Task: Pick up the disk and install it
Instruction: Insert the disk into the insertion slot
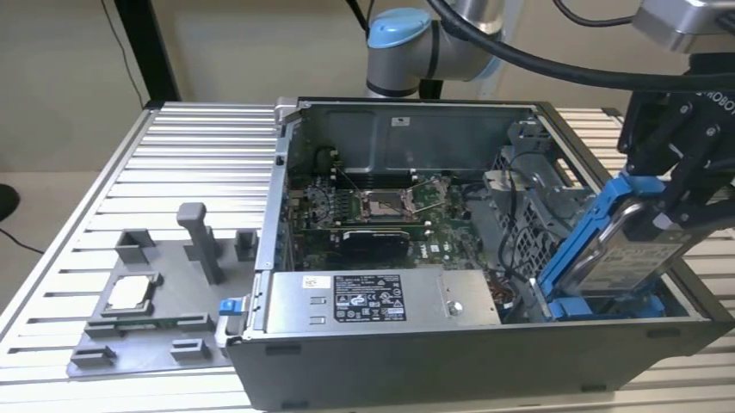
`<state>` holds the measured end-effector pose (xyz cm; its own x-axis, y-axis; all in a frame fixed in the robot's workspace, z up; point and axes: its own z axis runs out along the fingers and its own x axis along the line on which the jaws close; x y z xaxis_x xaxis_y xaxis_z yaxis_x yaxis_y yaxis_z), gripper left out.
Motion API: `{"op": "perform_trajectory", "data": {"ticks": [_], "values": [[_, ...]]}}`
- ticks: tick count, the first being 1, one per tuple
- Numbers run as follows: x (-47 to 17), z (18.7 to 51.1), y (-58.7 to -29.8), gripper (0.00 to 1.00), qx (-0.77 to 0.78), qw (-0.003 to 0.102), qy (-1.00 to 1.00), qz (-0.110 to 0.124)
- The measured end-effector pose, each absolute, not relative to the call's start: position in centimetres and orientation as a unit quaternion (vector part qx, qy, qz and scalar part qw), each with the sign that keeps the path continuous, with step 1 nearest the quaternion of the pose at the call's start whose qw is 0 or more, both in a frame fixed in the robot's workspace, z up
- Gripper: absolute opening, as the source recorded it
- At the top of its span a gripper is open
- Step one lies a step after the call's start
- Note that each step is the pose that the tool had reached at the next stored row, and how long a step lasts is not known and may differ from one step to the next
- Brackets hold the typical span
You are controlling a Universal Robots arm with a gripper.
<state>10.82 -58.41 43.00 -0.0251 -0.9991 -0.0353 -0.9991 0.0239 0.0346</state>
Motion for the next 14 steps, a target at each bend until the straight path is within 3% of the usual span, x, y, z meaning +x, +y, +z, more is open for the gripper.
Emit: {"op": "perform_trajectory", "data": {"ticks": [14], "values": [[10.8,41.3,-58.4,0.0,-0.695,0.0,0.719,0.025]]}}
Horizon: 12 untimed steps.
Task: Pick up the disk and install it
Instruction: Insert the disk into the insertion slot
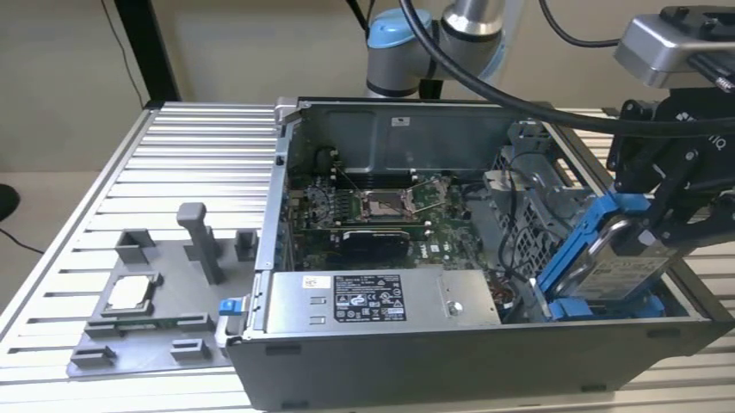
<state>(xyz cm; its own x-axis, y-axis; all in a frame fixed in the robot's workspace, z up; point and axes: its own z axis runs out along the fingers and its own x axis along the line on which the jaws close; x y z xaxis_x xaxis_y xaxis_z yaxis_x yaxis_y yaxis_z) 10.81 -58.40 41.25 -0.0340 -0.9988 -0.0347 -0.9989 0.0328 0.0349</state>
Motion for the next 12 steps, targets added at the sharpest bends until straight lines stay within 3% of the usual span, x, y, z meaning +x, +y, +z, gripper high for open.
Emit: {"op": "perform_trajectory", "data": {"ticks": [5,6,12], "values": [[10.81,41.25,-58.4,0.0,-0.695,-0.001,0.719,0.024],[10.81,41.25,-58.4,1.0,-0.695,-0.001,0.719,0.024],[10.81,41.25,-58.4,1.0,-0.695,-0.002,0.719,0.024]]}}
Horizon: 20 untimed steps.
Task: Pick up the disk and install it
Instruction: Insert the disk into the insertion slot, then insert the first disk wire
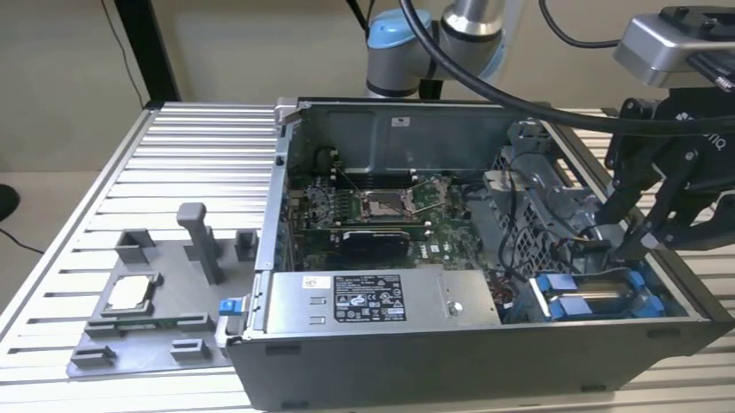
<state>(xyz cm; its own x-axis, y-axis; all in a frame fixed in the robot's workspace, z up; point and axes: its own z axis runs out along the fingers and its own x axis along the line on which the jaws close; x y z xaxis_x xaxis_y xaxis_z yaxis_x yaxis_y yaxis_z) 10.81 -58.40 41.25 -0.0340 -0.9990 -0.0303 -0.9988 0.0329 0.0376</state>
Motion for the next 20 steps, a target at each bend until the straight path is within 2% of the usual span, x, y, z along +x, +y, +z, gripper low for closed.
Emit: {"op": "perform_trajectory", "data": {"ticks": [20], "values": [[10.81,41.24,-58.4,1.0,0.695,0.008,-0.719,-0.023]]}}
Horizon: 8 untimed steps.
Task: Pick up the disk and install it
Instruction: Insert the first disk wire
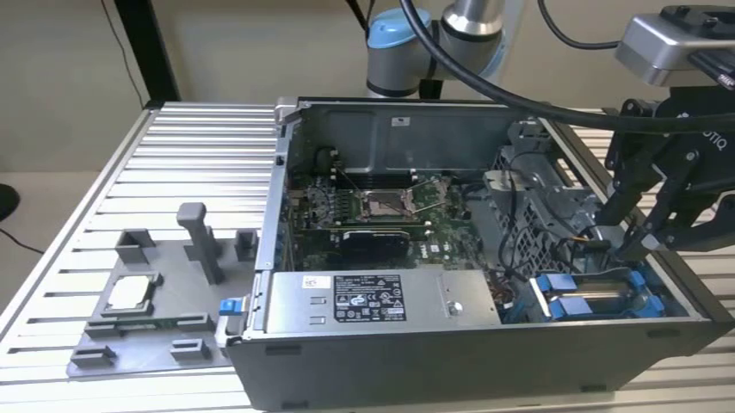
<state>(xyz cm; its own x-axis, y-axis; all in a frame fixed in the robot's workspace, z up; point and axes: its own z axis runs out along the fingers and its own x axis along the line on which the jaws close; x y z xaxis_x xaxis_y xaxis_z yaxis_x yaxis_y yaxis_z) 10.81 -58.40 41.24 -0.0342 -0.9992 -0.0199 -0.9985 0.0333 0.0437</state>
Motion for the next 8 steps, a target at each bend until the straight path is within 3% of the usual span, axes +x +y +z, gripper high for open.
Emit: {"op": "perform_trajectory", "data": {"ticks": [4,8], "values": [[10.82,41.23,-58.37,1.0,0.695,0.008,-0.719,-0.022],[10.83,41.12,-58.27,1.0,0.695,-0.002,-0.719,-0.012]]}}
